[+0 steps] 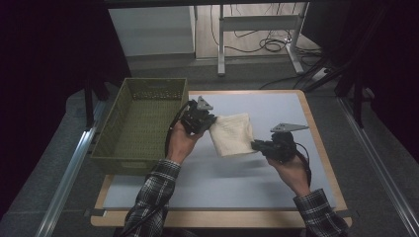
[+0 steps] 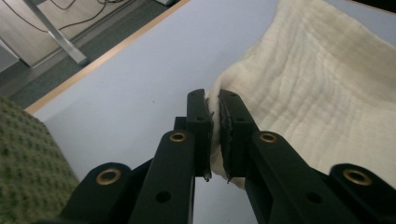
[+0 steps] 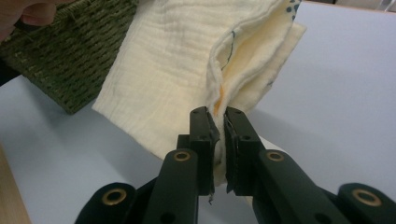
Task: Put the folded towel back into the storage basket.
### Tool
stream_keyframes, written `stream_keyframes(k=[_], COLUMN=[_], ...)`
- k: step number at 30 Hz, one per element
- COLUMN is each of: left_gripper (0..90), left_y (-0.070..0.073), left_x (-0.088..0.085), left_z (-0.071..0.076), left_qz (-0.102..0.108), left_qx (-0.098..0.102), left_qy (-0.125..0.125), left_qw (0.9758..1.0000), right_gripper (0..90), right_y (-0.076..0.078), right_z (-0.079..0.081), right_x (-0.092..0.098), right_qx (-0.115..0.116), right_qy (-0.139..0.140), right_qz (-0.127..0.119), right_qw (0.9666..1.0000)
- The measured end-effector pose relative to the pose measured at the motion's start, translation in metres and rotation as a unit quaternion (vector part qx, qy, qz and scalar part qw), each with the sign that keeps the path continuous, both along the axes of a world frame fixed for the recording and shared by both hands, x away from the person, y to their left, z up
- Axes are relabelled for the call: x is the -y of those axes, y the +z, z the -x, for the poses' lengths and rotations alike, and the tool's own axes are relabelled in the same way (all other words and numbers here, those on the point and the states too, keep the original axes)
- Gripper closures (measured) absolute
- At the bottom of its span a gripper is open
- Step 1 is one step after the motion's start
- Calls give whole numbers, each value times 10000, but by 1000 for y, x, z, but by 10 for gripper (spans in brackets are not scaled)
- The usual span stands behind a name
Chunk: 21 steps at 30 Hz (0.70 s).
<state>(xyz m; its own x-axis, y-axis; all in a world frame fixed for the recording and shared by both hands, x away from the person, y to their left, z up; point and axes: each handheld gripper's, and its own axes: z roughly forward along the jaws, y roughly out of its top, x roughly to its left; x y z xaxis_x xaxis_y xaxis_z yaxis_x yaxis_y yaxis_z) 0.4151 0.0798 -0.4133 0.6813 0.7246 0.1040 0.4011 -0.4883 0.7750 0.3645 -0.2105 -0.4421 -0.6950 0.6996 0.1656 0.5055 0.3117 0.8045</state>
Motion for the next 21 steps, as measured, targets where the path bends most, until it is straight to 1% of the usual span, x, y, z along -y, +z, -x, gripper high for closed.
stream_keyframes(k=[2, 3, 4, 5, 7, 8, 10, 13, 21], left_gripper=[836, 835, 835, 835, 835, 835, 835, 835, 835], left_y=[3, 4, 5, 7, 10, 12, 14, 18, 27], left_x=[-4, -6, -8, -11, -15, -18, -21, -27, -47], left_z=[-1, -1, -1, -1, -2, -3, -3, -5, -8], left_qz=[6, -37, -11, -52, -63, -61, -99, -142, -170], left_qx=[35, 41, 60, 68, 100, 117, 139, 172, 220], left_qy=[34, 34, 56, 56, 78, 106, 124, 187, 375], left_qw=[10000, 10000, 10000, 9999, 9999, 9999, 9998, 9996, 9989], right_gripper=[826, 826, 825, 826, 826, 826, 826, 826, 826], right_y=[2, 3, 4, 6, 8, 11, 12, 15, 23], right_z=[-1, -2, -3, -4, -5, -8, -9, -12, -21], right_x=[-4, -7, -9, -11, -15, -20, -22, -30, -49], right_qx=[10, 13, 11, 20, 18, 38, 15, 24, 76], right_qy=[17, 25, 38, 38, 67, 80, 80, 122, 146], right_qz=[-8, -17, -23, -31, -60, -88, -97, -120, -190], right_qw=[10000, 10000, 10000, 10000, 10000, 9999, 9999, 9999, 9997])
